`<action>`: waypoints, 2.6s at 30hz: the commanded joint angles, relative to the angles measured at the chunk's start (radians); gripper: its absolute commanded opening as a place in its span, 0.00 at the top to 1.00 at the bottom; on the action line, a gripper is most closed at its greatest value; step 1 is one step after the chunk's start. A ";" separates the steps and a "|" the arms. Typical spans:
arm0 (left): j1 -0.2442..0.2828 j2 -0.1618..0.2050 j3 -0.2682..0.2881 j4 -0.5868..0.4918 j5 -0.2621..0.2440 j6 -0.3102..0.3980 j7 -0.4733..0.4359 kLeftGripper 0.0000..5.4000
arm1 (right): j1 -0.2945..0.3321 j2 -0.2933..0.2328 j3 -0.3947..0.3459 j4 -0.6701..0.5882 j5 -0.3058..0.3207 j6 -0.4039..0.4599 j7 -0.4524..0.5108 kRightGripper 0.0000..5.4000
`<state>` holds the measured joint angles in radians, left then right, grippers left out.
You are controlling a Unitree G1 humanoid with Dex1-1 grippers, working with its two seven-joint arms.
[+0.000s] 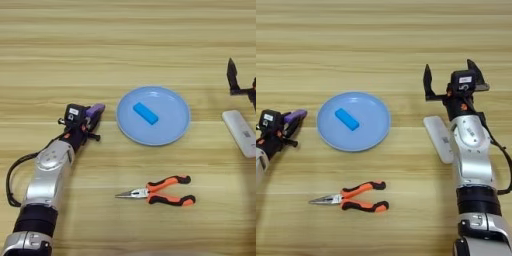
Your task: Move the objects on the table
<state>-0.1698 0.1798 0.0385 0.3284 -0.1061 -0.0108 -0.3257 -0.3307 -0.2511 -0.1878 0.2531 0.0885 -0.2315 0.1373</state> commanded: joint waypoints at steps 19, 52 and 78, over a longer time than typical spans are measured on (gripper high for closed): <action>0.008 0.007 -0.011 0.037 0.031 0.008 0.012 0.50 | -0.019 0.003 -0.002 0.013 0.016 -0.005 -0.003 0.00; -0.010 -0.003 -0.007 0.038 0.040 -0.160 0.045 0.00 | -0.019 0.010 0.005 0.017 0.016 -0.008 0.000 0.00; -0.181 0.028 0.012 0.204 0.055 -0.403 0.044 0.00 | -0.023 0.017 0.010 0.021 0.011 -0.009 0.002 0.00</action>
<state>-0.3026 0.1880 0.0351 0.4810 -0.0481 -0.3817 -0.2708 -0.3331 -0.2357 -0.1826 0.2720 0.1017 -0.2328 0.1383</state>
